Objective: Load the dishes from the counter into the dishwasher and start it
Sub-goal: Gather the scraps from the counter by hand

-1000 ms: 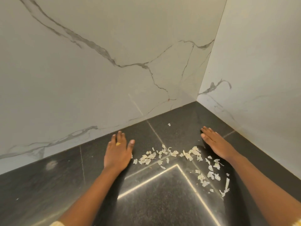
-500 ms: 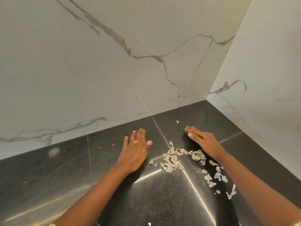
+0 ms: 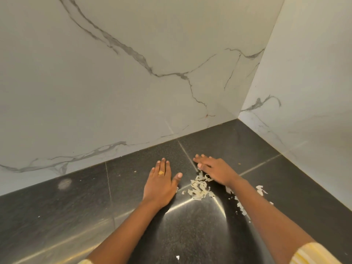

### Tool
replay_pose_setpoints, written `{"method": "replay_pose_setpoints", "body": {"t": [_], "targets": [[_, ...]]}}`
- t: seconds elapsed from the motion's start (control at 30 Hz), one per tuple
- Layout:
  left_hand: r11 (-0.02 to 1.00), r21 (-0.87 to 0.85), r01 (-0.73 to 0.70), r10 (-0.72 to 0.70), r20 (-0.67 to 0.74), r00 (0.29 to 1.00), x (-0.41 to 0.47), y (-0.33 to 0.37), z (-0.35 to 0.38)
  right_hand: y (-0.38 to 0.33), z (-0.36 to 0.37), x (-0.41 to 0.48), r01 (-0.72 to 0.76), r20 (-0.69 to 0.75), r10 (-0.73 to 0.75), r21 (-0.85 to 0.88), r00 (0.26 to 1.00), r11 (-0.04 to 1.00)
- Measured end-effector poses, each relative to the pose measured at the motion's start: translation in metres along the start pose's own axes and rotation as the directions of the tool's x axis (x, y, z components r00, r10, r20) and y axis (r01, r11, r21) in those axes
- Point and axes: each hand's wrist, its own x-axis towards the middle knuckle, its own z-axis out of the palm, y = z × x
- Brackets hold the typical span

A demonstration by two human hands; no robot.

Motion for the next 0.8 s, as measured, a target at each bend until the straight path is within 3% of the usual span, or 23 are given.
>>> {"method": "replay_pose_setpoints", "body": {"t": [0.13,0.17,0.23,0.27,0.33,0.37,0.4,0.47,0.57,0.7,0.77,0.8], "targets": [[0.983,0.014,-0.182,0.182,0.053,0.982,-0.011,0.037,0.009,0.002,-0.002,-0.058,0.034,0.125,-0.036,0.014,0.991,0.999],[0.966,0.011,-0.259,0.257,0.089,0.962,-0.017,0.044,0.011,0.007,-0.003,-0.072,-0.003,0.096,-0.004,0.064,0.995,0.998],[0.929,-0.054,-0.367,0.371,0.150,0.916,-0.028,0.049,0.011,0.016,-0.010,-0.103,-0.115,-0.154,0.160,0.269,0.975,0.956],[0.920,-0.119,-0.375,0.389,0.139,0.911,-0.031,0.049,0.011,0.025,-0.013,-0.117,-0.176,-0.314,0.301,0.369,0.901,0.913],[0.925,-0.215,-0.314,0.333,0.056,0.941,-0.031,0.046,0.010,0.048,-0.016,-0.140,-0.317,-0.524,0.536,0.452,0.662,0.834],[0.937,-0.224,-0.267,0.282,0.037,0.959,-0.029,0.044,0.010,0.058,-0.018,-0.147,-0.404,-0.530,0.602,0.450,0.597,0.796],[0.952,-0.209,-0.224,0.238,0.042,0.970,-0.026,0.045,0.011,0.065,-0.017,-0.151,-0.477,-0.495,0.644,0.434,0.583,0.765],[0.966,-0.158,-0.204,0.220,0.092,0.971,-0.024,0.057,0.010,0.072,-0.010,-0.147,-0.572,-0.402,0.626,0.260,0.668,0.778],[0.948,-0.182,-0.260,0.285,0.127,0.950,-0.025,0.086,0.013,0.065,0.002,-0.129,-0.542,-0.367,0.508,0.014,0.779,0.840],[0.882,-0.414,-0.226,0.323,0.181,0.929,-0.027,0.111,0.018,0.035,0.011,-0.118,-0.408,-0.275,0.390,-0.008,0.879,0.913],[0.736,-0.664,-0.133,0.338,0.190,0.922,-0.032,0.114,0.019,0.016,0.020,-0.125,-0.297,-0.188,0.310,0.095,0.932,0.950],[0.623,-0.779,-0.071,0.338,0.187,0.922,-0.039,0.115,0.017,0.009,0.024,-0.132,-0.245,-0.167,0.297,0.272,0.940,0.931]]}}
